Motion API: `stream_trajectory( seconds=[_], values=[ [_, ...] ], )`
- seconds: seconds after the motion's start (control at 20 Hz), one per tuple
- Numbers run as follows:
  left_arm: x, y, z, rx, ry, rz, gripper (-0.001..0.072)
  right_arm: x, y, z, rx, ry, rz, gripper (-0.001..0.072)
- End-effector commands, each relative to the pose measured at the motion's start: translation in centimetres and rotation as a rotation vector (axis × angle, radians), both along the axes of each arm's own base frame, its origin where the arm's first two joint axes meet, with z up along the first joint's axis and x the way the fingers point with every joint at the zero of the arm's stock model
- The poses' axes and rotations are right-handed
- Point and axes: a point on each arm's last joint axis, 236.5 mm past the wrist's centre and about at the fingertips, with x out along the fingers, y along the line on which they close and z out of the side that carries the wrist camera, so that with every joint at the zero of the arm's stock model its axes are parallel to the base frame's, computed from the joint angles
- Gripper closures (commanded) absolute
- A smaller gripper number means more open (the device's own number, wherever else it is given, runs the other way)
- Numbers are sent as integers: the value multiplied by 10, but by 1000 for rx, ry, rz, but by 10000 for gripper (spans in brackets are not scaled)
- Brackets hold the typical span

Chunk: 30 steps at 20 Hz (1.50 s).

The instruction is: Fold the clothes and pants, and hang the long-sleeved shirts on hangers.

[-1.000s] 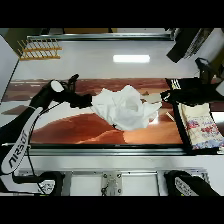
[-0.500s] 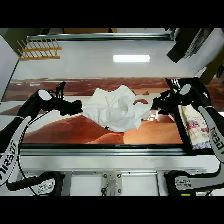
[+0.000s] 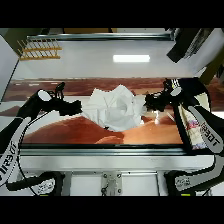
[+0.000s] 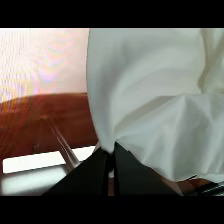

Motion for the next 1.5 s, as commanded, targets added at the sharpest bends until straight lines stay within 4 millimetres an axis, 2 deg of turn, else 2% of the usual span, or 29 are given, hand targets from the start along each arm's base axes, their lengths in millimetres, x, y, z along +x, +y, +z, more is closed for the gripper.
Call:
stream_trajectory(
  seconds=[0.0, 0.1, 0.15, 0.2, 0.25, 0.3, 0.35, 0.4, 0.45, 0.55, 0.65, 0.7, 0.75, 0.85, 0.95, 1.0, 1.1, 1.15, 1.2, 1.3, 1.45],
  values=[
    [1, 0, 1, -1, -2, 2, 699, 7, 2, 2, -11, -49, 29, 698],
    [2, 2, 3, 1, -12, 7, 699, 8, 2, 13, -21, -82, 59, 700],
    [9, 6, 13, 1, -41, 20, 699, 14, -2, 30, -37, -132, 78, 701],
    [22, 14, 35, 0, -105, 40, 700, 22, -8, 55, -60, -197, 91, 700],
    [38, 23, 69, 0, -193, 62, 700, 32, -16, 92, -85, -279, 105, 701],
    [53, 34, 115, 2, -308, 87, 700, 38, -23, 133, -112, -362, 129, 701],
    [62, 44, 166, 7, -426, 106, 700, 40, -28, 179, -136, -449, 156, 701],
    [64, 52, 224, 14, -558, 120, 700, 37, -30, 233, -160, -551, 181, 701],
    [58, 58, 284, 24, -695, 131, 699, 30, -32, 288, -189, -656, 189, 701],
    [29, 61, 384, 41, -935, 145, 699, 4, -31, 388, -237, -873, 175, 701],
    [-21, 57, 464, 50, -1147, 152, 699, -34, -29, 467, -277, -1066, 144, 701],
    [-44, 54, 490, 53, -1223, 152, 700, -55, -29, 499, -294, -1153, 119, 701],
    [-67, 52, 512, 55, -1291, 154, 699, -73, -32, 522, -319, -1221, 97, 701],
    [-108, 48, 544, 55, -1407, 164, 699, -106, -36, 556, -370, -1324, 65, 701],
    [-134, 46, 556, 66, -1458, 163, 699, -130, -42, 574, -413, -1374, 33, 701],
    [-141, 47, 554, 86, -1457, 159, 699, -137, -46, 577, -427, -1376, 10, 701],
    [-145, 49, 539, 116, -1400, 148, 699, -141, -54, 576, -441, -1353, -25, 701],
    [-139, 50, 522, 130, -1330, 139, 699, -139, -55, 570, -432, -1328, -29, 701],
    [-132, 51, 501, 141, -1240, 124, 700, -134, -53, 560, -417, -1287, -19, 701],
    [-113, 46, 438, 123, -979, 71, 699, -116, -48, 526, -374, -1160, 18, 701],
    [-94, 32, 309, 81, -527, -39, 700, -71, -47, 442, -344, -883, 108, 701]
  ],
)
